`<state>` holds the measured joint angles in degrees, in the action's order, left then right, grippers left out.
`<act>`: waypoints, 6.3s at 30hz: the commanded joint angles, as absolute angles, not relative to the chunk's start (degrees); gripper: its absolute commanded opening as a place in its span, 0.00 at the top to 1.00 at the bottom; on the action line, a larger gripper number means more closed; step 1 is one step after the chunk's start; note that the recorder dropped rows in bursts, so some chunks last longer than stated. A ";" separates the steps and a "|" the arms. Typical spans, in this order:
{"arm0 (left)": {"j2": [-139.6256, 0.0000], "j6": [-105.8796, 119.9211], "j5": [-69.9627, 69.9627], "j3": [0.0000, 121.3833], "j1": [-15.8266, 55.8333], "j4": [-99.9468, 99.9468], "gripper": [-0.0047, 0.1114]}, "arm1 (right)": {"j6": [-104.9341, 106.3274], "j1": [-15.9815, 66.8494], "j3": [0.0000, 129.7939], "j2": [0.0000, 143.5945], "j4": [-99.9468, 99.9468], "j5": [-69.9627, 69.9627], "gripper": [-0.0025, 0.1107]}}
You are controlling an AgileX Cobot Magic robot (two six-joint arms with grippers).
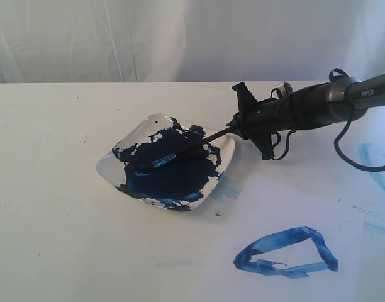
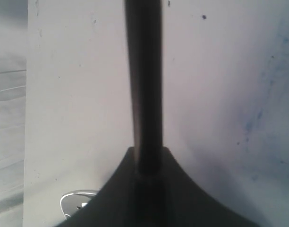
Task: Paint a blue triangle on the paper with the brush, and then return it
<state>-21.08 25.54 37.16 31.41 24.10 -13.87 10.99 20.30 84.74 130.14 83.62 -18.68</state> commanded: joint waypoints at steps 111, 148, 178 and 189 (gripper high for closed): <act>0.00 16.90 30.34 16.46 5.63 -5.84 0.96 | 40.70 10.26 32.57 19.44 49.23 -44.99 0.98; 0.00 -9.46 13.95 0.00 5.63 -0.33 0.96 | 40.70 10.26 32.57 19.44 49.23 -44.93 0.98; 0.00 -9.08 13.25 0.00 5.63 -0.33 0.96 | 40.70 10.26 32.57 19.44 49.23 -44.93 0.98; 0.00 -9.09 13.25 0.00 5.63 -0.33 0.96 | 40.70 10.26 32.57 19.44 49.23 -44.93 0.98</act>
